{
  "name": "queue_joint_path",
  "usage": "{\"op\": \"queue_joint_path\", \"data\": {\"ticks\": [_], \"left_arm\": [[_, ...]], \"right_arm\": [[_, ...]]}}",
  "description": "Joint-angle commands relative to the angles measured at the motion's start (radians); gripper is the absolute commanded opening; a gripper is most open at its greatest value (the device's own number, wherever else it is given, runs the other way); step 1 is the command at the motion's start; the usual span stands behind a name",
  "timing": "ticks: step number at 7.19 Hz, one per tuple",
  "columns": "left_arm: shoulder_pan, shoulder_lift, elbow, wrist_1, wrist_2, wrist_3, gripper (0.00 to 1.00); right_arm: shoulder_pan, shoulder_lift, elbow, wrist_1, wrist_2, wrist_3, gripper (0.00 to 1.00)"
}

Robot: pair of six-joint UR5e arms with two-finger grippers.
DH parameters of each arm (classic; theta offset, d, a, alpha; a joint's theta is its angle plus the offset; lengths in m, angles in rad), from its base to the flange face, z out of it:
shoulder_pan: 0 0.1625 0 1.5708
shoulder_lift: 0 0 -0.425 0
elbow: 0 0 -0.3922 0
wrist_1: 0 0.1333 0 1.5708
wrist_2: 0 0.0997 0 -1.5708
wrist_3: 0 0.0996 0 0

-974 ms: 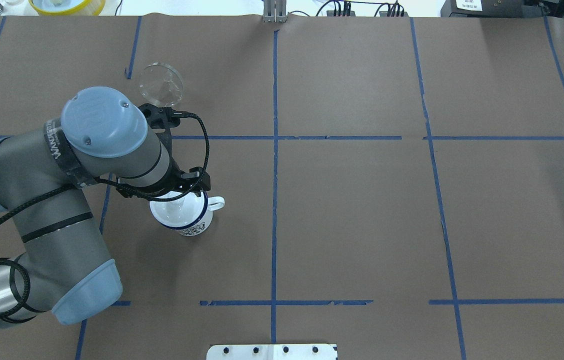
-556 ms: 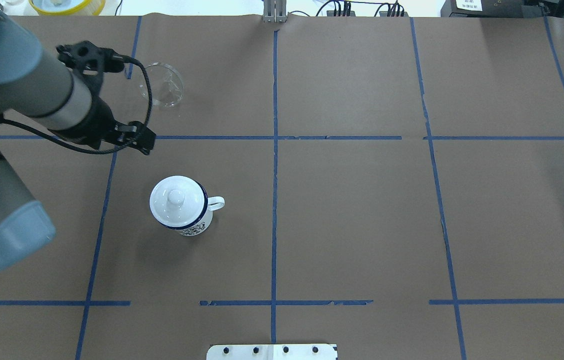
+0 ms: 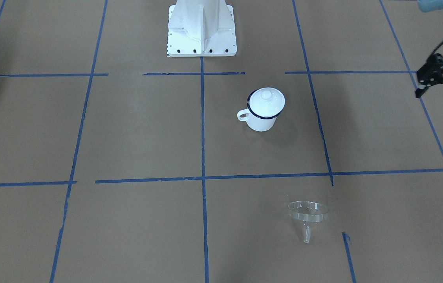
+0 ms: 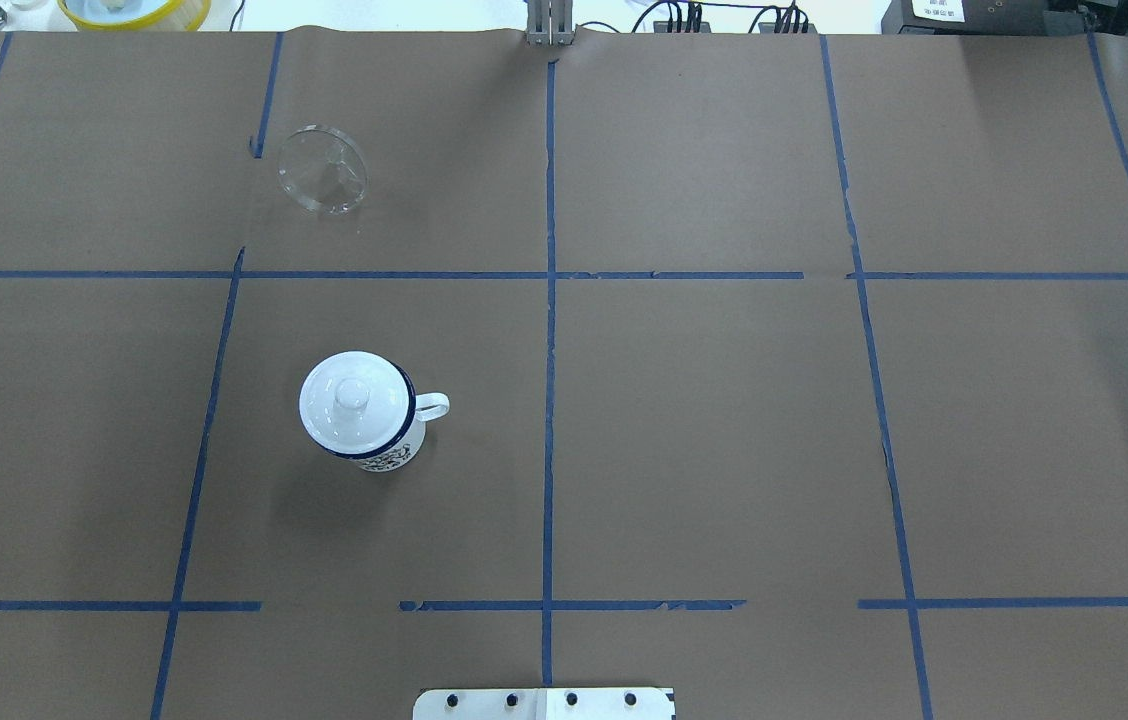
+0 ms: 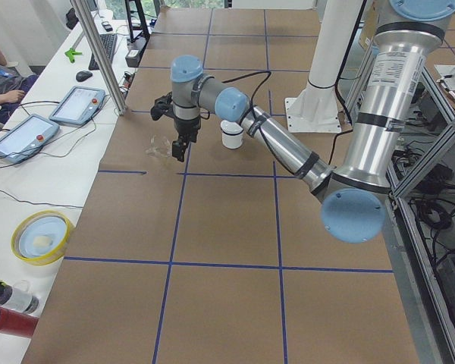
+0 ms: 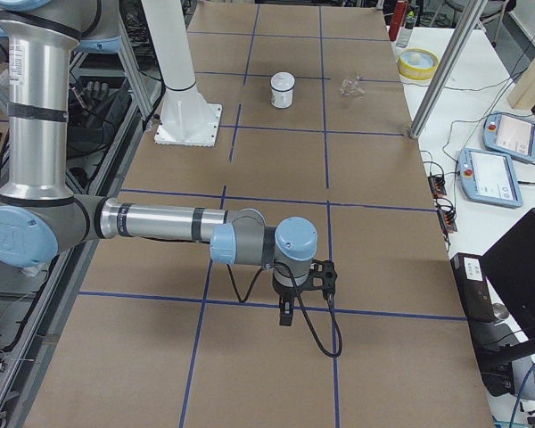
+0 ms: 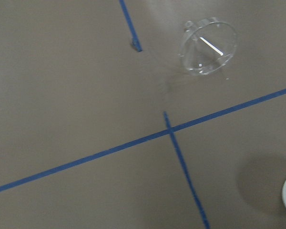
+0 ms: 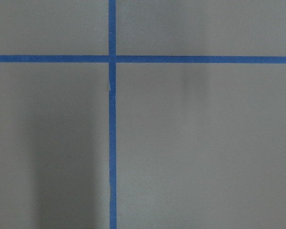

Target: Remove funnel from cup

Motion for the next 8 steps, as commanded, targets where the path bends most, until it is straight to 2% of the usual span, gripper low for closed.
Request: {"op": "queue_joint_path", "data": {"ticks": [1, 2, 3, 5, 8], "left_arm": [[-0.136, 0.073, 0.195, -0.013, -0.03, 0.057, 1.0], [-0.19, 0.076, 0.264, -0.086, -0.038, 0.054, 1.0], [-0.201, 0.11, 0.286, -0.095, -0.04, 0.057, 1.0], [-0.22, 0.27, 0.279, -0.287, -0.088, 0.094, 1.0], [-0.218, 0.276, 0.285, -0.305, -0.087, 0.086, 1.0]], "right_arm": [[0.0, 0.0, 0.001, 0.0, 0.0, 0.0, 1.0], [0.0, 0.0, 0.001, 0.0, 0.0, 0.0, 1.0], [0.0, 0.0, 0.0, 0.0, 0.0, 0.0, 1.0], [0.0, 0.0, 0.001, 0.0, 0.0, 0.0, 1.0], [0.0, 0.0, 0.001, 0.0, 0.0, 0.0, 1.0]]}}
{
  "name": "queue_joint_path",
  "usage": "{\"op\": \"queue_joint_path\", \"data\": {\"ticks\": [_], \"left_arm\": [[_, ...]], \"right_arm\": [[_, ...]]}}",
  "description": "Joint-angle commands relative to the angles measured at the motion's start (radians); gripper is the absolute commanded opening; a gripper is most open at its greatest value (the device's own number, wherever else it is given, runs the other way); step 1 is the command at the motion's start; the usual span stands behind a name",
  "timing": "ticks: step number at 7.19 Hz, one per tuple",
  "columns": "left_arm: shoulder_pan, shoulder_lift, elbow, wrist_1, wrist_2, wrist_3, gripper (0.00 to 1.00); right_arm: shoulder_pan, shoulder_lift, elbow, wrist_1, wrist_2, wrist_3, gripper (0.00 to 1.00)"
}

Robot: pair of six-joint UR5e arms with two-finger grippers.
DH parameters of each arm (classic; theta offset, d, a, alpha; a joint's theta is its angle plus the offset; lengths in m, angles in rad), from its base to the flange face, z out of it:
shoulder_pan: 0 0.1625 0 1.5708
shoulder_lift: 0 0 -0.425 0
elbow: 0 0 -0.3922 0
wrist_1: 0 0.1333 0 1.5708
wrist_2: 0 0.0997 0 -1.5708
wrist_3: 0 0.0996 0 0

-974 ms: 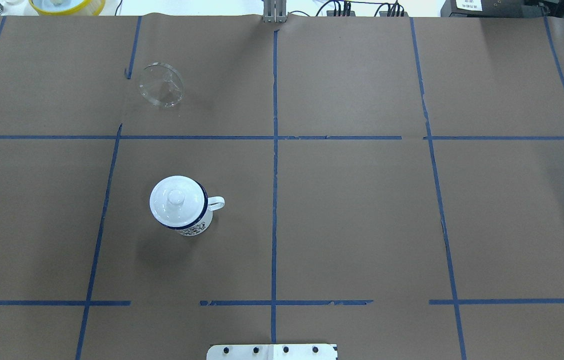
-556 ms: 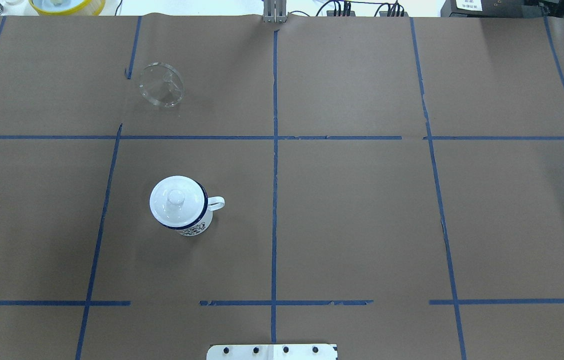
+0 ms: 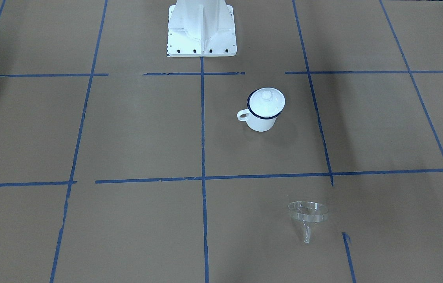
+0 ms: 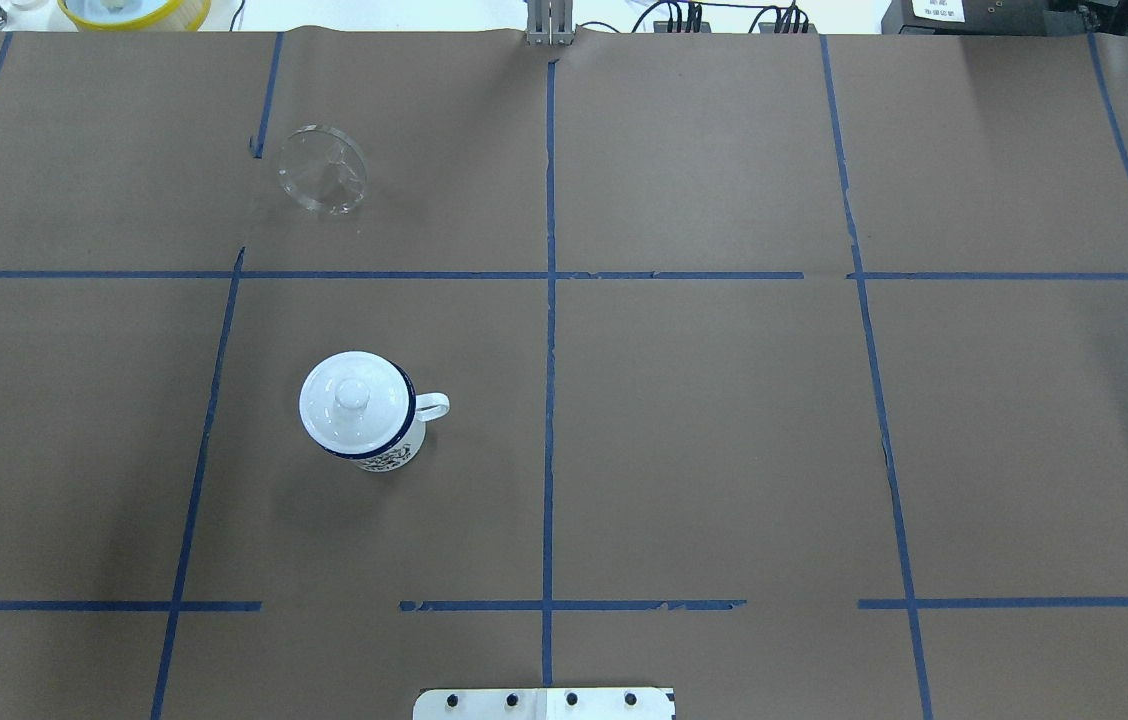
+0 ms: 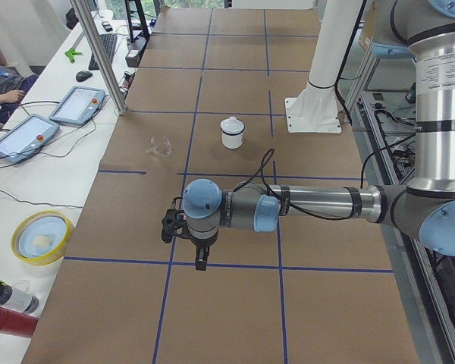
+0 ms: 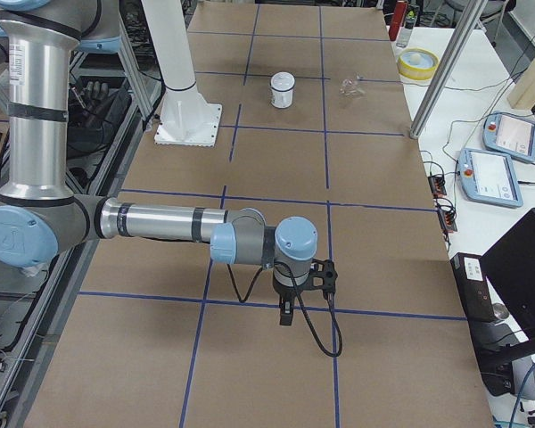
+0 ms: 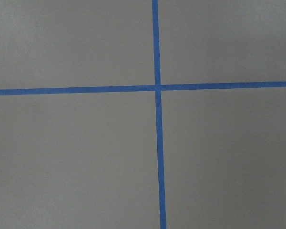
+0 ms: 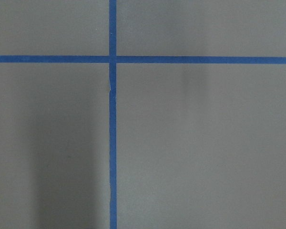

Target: Remove funnel from cup

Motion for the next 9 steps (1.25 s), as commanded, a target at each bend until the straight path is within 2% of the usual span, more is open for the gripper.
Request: {"op": "queue_joint_path", "data": {"ticks": [1, 9], "left_arm": [[-0.001, 0.006, 0.0, -0.01, 0.009, 0.002, 1.0], [-0.001, 0.007, -0.011, -0.008, 0.014, 0.002, 1.0]], "right_arm": [[0.0, 0.0, 0.0, 0.0, 0.0, 0.0, 1.0], [0.0, 0.0, 0.0, 0.0, 0.0, 0.0, 1.0]]}}
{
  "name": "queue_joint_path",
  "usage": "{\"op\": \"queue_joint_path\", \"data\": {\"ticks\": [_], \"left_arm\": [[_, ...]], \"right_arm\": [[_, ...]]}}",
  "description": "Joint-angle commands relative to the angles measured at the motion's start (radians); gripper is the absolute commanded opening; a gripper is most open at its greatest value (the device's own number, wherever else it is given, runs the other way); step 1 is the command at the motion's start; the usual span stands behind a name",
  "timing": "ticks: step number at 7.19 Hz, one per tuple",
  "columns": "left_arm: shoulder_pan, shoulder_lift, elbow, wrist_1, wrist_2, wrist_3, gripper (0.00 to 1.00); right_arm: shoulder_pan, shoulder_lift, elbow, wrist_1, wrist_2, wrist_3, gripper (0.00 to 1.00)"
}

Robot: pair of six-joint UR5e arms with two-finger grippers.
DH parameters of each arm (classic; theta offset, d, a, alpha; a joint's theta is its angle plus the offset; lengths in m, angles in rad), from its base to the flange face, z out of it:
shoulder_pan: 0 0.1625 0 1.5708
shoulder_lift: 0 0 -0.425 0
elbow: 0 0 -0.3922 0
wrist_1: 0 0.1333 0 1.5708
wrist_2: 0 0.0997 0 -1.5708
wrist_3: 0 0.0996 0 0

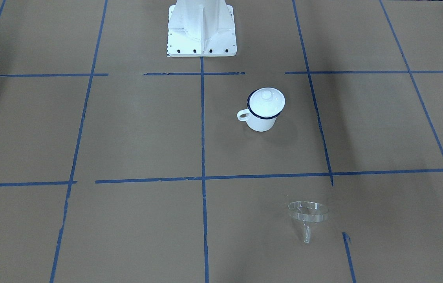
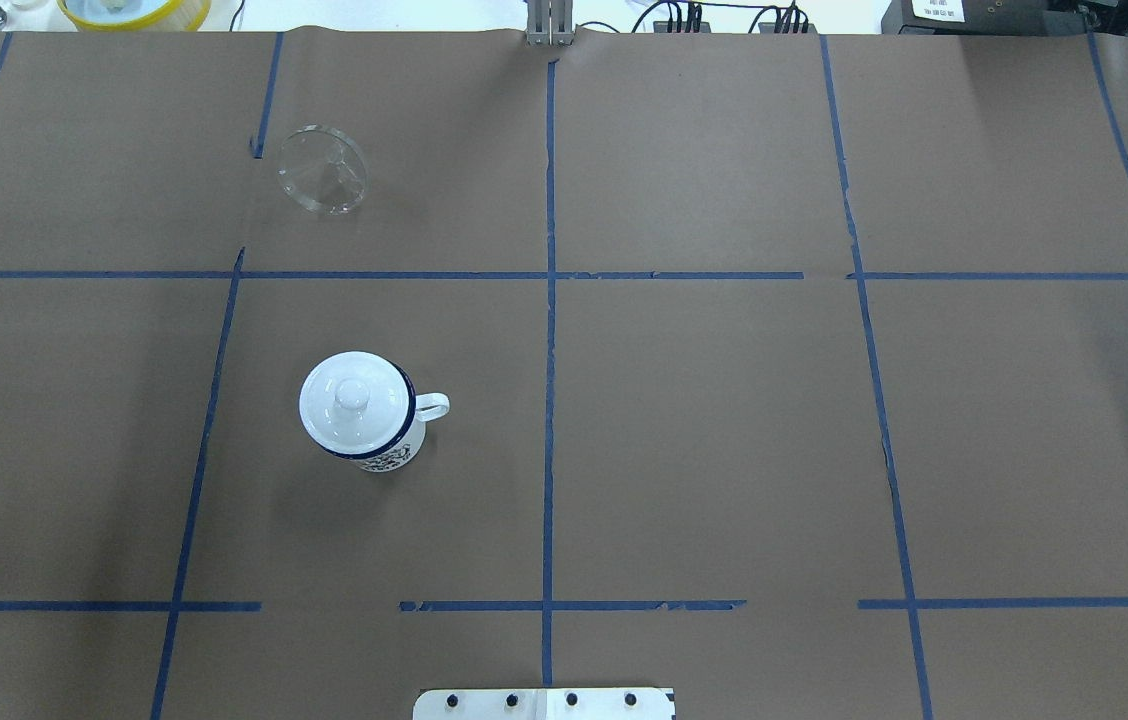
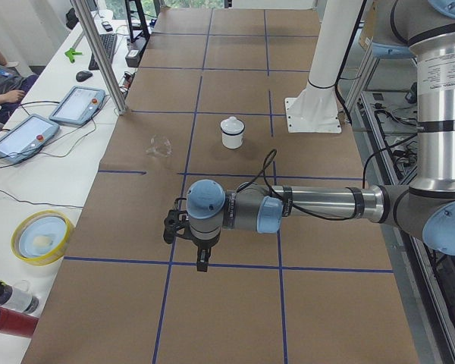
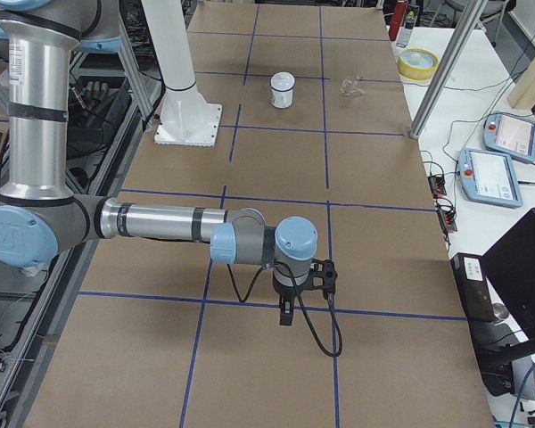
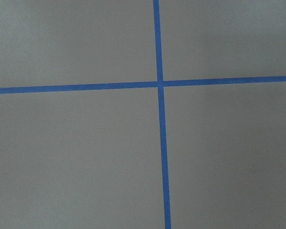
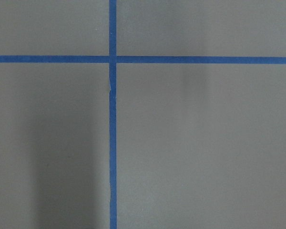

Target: Remove funnel from cup

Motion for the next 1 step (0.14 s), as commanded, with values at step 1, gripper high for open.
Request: {"op": "queue_joint_path", "data": {"ticks": [1], "left_arm": [[-0.002, 0.001, 0.0, 0.001, 0.001, 0.0, 1.0]], "right_arm": [[0.0, 0.0, 0.0, 0.0, 0.0, 0.0, 1.0]]}}
